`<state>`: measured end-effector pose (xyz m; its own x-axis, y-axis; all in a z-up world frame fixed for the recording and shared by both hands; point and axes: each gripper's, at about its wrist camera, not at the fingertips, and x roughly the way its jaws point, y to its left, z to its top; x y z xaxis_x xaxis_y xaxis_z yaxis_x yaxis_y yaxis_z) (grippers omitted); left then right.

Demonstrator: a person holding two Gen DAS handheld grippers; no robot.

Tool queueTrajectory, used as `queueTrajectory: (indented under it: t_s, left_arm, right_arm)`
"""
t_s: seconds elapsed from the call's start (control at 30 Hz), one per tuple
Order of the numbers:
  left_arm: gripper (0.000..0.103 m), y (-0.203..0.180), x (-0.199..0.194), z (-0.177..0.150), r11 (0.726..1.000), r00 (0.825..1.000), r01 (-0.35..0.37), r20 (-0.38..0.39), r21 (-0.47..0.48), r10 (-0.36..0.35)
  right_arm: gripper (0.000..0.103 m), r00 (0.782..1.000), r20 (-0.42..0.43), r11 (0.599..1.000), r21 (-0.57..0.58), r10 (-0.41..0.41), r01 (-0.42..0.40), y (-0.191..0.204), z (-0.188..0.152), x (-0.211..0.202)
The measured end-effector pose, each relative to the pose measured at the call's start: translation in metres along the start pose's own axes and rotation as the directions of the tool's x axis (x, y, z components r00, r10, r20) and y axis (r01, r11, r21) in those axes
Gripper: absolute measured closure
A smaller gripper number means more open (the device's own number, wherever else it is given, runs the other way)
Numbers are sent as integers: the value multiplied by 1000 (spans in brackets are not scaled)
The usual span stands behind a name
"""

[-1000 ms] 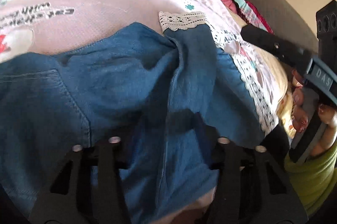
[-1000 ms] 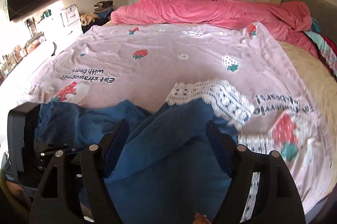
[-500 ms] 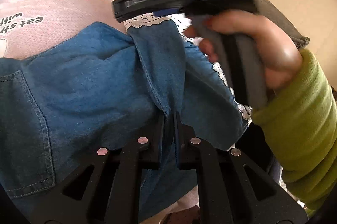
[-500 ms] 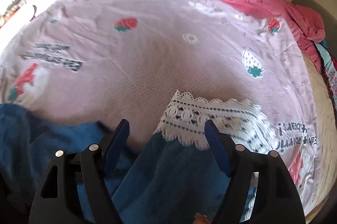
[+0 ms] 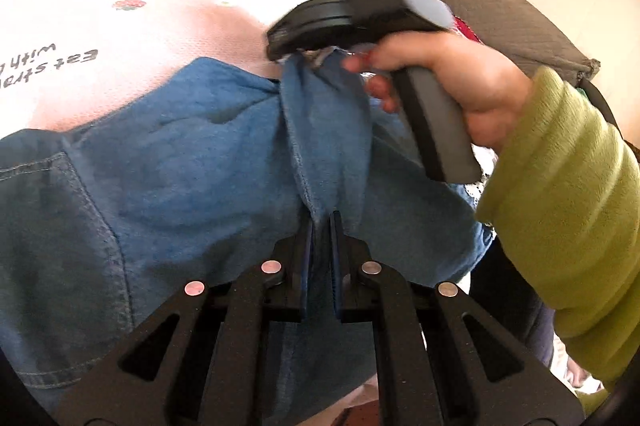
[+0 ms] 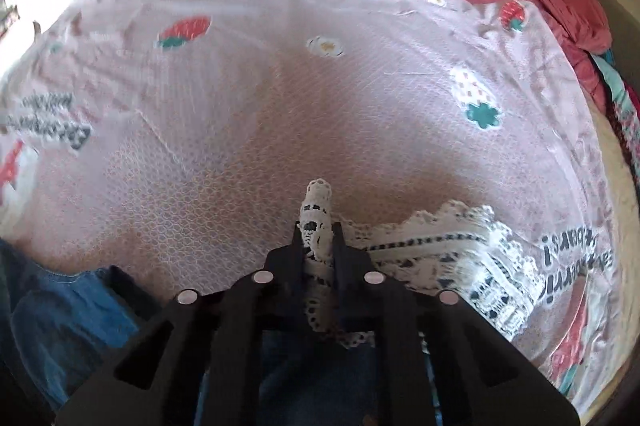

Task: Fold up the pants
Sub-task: 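Grasp the lace-trimmed leg hem with the right tool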

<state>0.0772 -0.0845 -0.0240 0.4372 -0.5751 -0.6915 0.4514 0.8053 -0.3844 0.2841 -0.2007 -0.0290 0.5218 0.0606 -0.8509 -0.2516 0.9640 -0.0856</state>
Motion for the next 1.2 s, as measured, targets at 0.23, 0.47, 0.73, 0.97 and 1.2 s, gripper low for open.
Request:
queueTrajectory:
  t_s: [0.23, 0.47, 0.73, 0.97, 1.2]
  left_arm:
    - [100, 15, -10, -2, 1000, 1000, -6, 6, -24, 6]
    - [100, 6, -7, -6, 1000, 1000, -16, 15, -14, 16]
    - [99, -11, -4, -9, 990, 994, -103, 34, 97, 100]
    - [98, -17, -3, -14, 976, 989, -141, 59, 167, 132]
    - [101, -15, 1, -13, 974, 989, -143, 56, 178, 135]
  right_arm:
    - [95, 981, 147, 974, 167, 126, -150, -50, -26, -61]
    - [95, 963, 245, 932, 310, 111, -186, -98, -102, -124]
    - [95, 972, 210, 885, 426, 103, -186, -121, -185, -144]
    - [76, 976, 181, 860, 471, 124, -197, -128, -202, -137]
    - [73, 978, 182, 848, 498, 103, -182, -139, -204, -135]
